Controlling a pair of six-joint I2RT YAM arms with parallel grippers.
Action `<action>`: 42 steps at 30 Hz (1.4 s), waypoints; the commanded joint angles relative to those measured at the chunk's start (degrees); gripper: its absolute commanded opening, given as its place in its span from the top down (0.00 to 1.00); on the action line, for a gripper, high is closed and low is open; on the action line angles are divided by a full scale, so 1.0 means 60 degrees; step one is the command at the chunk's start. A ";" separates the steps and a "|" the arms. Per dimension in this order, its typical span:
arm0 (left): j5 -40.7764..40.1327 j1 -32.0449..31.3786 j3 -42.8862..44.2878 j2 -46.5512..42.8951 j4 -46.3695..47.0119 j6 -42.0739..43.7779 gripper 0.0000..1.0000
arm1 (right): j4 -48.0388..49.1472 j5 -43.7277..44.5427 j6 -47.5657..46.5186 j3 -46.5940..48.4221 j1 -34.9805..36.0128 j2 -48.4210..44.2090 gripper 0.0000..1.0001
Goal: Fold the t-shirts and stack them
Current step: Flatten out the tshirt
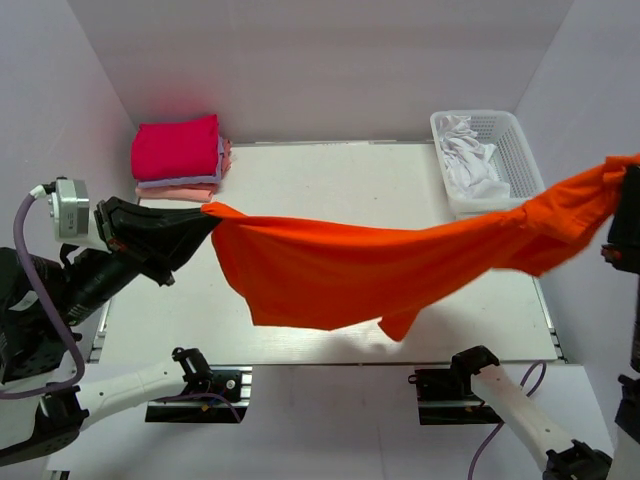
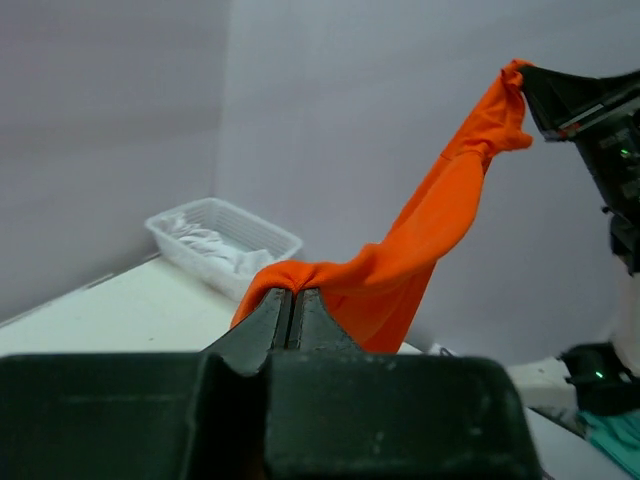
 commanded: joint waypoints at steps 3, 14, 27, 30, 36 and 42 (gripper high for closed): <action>0.1588 0.0033 0.0590 0.0042 0.0212 0.0020 1.00 | -0.0049 -0.0814 -0.0234 0.1022 -0.0026 0.0142 1.00; 0.0069 0.0033 -0.0094 0.0319 0.0094 -0.0666 1.00 | 0.0432 -0.0729 -0.0131 -0.0203 -0.0011 0.0069 1.00; -0.6023 0.0033 -0.2645 0.0861 0.0226 -0.1987 1.00 | 0.2922 0.0061 0.0338 -0.4804 -0.0011 0.0389 1.00; -0.6858 0.0033 -0.2938 0.1125 0.0401 -0.1987 1.00 | 0.3420 0.0225 0.0250 -0.5214 -0.0011 0.0829 1.00; -0.8707 0.0033 -0.3056 0.2325 0.0314 -0.2324 1.00 | 0.4182 0.0752 -0.0072 -0.5362 -0.0011 0.2453 1.00; -0.9983 0.0223 -0.2719 0.4257 0.0474 -0.2383 1.00 | 0.4782 0.1089 -0.0263 -0.5318 -0.0026 0.3905 1.00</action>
